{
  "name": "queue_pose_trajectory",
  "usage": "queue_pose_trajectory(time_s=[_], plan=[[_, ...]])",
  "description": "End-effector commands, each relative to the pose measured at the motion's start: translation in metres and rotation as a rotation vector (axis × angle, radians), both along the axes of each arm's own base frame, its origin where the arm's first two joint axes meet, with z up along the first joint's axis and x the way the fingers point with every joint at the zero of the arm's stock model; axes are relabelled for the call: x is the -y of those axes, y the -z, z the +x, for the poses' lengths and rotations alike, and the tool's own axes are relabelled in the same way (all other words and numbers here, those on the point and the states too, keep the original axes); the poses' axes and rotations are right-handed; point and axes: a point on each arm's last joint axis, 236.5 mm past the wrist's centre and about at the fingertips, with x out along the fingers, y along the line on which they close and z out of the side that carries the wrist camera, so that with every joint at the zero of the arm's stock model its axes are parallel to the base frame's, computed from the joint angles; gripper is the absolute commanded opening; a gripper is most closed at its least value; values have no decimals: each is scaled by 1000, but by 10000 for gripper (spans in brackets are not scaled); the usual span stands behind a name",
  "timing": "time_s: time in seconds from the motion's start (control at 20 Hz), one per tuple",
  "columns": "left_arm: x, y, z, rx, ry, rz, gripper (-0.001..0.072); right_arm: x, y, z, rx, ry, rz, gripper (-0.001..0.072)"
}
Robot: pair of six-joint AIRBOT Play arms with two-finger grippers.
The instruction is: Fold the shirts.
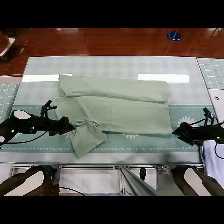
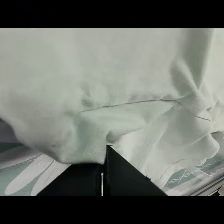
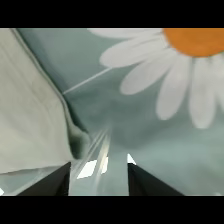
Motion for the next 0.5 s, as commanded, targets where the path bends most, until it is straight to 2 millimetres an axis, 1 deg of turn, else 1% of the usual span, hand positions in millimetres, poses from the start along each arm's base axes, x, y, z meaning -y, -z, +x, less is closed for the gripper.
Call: queue_pose_trajectory(time_s=[0.0,0.2,0.25,0.3,0.35,0.4,0.45], plan=[[-2,2,-2,-3,14,13,23,-21,9,16,7,12,74,414],[-2,2,-3,-5,16,12,23,-34,19,35,29,30,123,413],[-2,1,-3,-4,16,11,23,-39,19,42,46,23,139,385],[-2,0,-1,-1,18,10,23,-44,14,50,77,-1,152,246],[-2,-6,3,11,30,3,23,-47,6,60,120,-45,158,43],[-4,-16,12,38,49,-7,23,-48,-4,69,155,-77,159,20],[-7,-29,25,67,49,-13,23,-46,-16,79,181,-100,156,20]])
